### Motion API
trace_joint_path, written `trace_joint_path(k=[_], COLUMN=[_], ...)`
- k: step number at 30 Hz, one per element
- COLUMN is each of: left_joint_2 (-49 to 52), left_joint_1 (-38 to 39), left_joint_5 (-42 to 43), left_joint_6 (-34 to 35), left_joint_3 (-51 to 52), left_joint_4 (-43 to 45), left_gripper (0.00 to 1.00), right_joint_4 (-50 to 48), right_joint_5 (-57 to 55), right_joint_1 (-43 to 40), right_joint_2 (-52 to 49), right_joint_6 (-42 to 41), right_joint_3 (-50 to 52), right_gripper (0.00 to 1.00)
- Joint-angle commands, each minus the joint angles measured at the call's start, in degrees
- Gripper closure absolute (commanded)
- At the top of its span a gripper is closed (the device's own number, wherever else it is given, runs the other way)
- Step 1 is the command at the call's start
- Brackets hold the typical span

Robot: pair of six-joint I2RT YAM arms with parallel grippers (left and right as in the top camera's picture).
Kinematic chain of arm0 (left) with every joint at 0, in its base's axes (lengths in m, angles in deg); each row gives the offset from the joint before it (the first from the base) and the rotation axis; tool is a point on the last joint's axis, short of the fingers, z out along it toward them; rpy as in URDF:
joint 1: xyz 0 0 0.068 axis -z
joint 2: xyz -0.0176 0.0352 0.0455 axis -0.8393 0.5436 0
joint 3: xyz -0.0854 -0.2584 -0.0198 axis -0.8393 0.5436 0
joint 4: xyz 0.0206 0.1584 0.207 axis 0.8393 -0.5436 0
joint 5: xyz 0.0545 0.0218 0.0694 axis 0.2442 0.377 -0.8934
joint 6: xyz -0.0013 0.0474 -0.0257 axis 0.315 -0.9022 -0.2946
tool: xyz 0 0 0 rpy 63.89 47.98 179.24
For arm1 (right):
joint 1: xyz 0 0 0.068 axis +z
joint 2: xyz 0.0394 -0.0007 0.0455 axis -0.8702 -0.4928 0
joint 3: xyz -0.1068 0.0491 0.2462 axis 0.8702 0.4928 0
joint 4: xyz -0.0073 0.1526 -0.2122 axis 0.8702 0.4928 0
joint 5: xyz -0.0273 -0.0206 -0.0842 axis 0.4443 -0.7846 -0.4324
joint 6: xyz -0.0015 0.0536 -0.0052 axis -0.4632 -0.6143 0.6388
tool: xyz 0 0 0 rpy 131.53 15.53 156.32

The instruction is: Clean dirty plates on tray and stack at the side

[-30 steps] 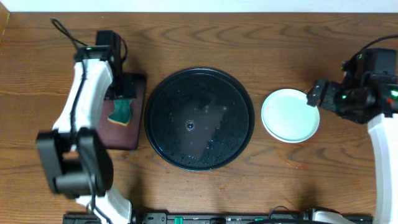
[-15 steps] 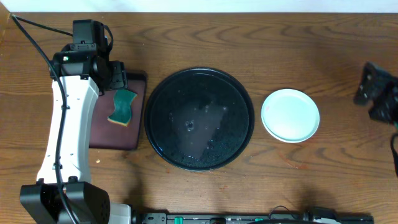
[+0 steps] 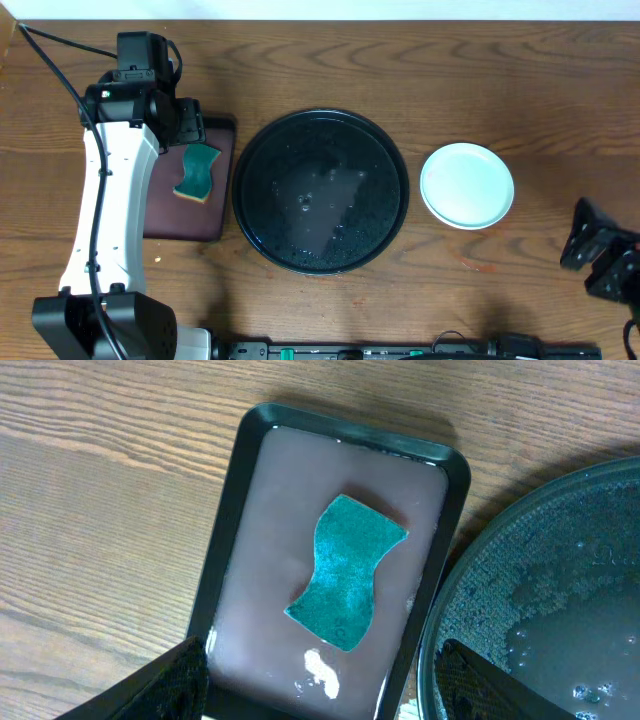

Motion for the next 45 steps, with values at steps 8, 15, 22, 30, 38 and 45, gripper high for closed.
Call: trace_joint_path(k=[8, 15, 22, 30, 38, 45], left_joint_2=[0.22, 0.22, 0.22, 0.22, 0.22, 0.22], left_joint_1=[-0.13, -0.13, -0.13, -0.13, -0.13, -0.13], left_joint_5=[-0.31, -0.33, -0.31, -0.31, -0.31, -0.31], left_joint_6=[0.07, 0.07, 0.07, 0.07, 0.07, 0.07], left_joint_3=[-0.33, -0.33, -0.33, -0.33, -0.33, -0.33], left_joint_4=[-0.26, -0.28, -0.28, -0.28, -0.26, -0.28], left_gripper=[0.27, 0.26, 0.26, 0.26, 0.26, 0.26], right_joint_4=[-19.65, -46.8, -64.67, -73.18, -76.91, -77.02], right_joint_5=[-1.77, 1.53, 4.55, 4.72, 4.94, 4.9], right_joint_1=[-0.76, -0.76, -0.55, 1.29, 1.29, 1.27], right_joint_2=[7.63, 22.23, 35.87, 43.06, 46.8, 46.8], right_joint_6=[1.75, 1.75, 1.7, 1.7, 1.53, 1.53], right_joint_3=[22.4, 52.37, 77.59, 90.97, 96.96, 97.11], right_gripper=[0.01, 0.01, 0.01, 0.01, 0.01, 0.01])
